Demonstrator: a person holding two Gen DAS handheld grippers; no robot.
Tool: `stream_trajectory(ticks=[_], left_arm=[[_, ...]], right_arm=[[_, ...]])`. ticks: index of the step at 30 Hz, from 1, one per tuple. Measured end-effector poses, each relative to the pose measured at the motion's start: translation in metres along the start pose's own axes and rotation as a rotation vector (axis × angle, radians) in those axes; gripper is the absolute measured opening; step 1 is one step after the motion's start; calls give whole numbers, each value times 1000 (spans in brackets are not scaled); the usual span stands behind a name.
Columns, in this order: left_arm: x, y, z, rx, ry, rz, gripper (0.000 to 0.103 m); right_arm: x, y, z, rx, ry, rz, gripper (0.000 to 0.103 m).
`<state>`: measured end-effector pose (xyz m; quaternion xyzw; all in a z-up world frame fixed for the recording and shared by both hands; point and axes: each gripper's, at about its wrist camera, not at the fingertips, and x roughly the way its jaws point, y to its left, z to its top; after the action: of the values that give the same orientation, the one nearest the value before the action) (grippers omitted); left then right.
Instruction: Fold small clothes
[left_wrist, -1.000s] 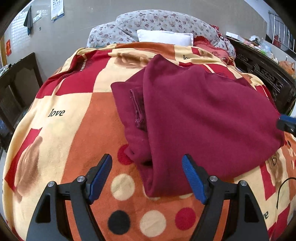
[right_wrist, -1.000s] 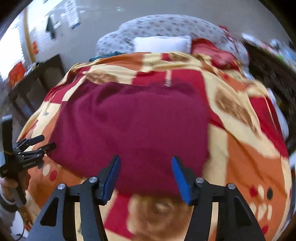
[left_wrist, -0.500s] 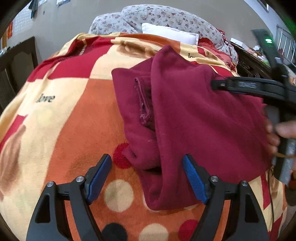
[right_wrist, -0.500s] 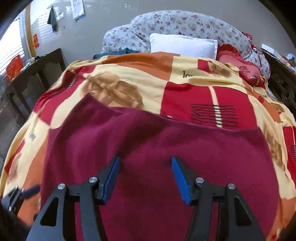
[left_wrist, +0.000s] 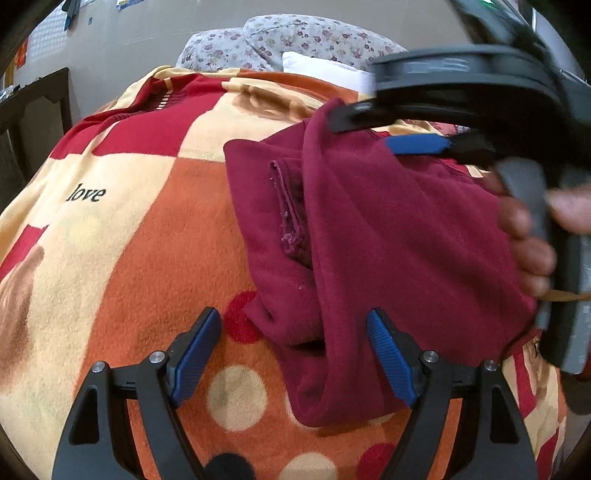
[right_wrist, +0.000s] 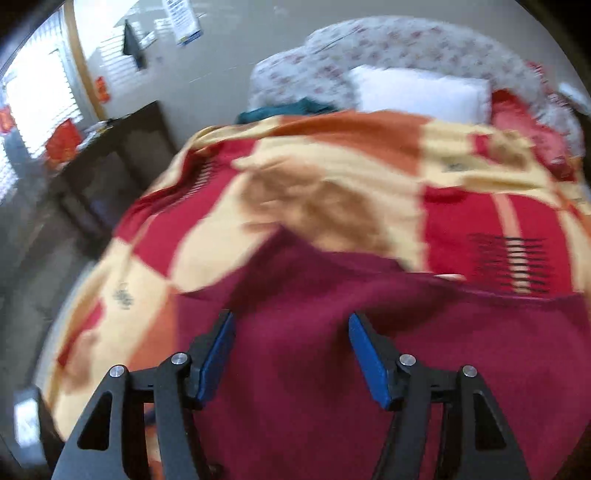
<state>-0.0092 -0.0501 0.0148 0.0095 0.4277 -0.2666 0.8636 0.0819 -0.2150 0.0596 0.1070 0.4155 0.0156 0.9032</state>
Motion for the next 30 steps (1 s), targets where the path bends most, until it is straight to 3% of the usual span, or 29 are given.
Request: stream_trajectory(ticks=[2,3,4,5,11,12,13,15,20,26,27,28,30], left_arm=[[0,4,0,-14,0,-14,81],[-1,5,0,-19,-1,-20,81],[-1,6,0,-24,-2,-25,81],[-1,6,0,-27,-2,-30,81],[-1,6,0,-25,-4,-42,81],[-1,8,0,-28,-5,-46,81],[-2,9,0,-36,-6,-55,81],[-4,16,2,-62,-14,-74,81],[-6,24,4,-108,-29,-105,81],[-7,27,4,-122,-47,-116,81],[-8,28,4,-125,-53,-124,81],[-9,28,4,-126,-59,-131,81],[-12,28,4,-125,-73,-145,81]], right_arm=[[14,16,5,-40,8,-48,68],[20,19,6,-50,9,-60,63],[23,22,8,-52,10,-47,48],[28,23,11,-40,29,-18,46],[34,45,11,-116,67,-85,45],[39,46,11,-125,82,-105,37],[44,46,10,-138,89,-117,22],[45,44,11,-138,70,-122,7],[20,57,18,-167,9,-21,7],[58,57,11,-139,63,31,12],[56,54,10,-125,48,47,17],[52,49,9,-105,42,72,31],[35,41,6,-78,37,151,50]])
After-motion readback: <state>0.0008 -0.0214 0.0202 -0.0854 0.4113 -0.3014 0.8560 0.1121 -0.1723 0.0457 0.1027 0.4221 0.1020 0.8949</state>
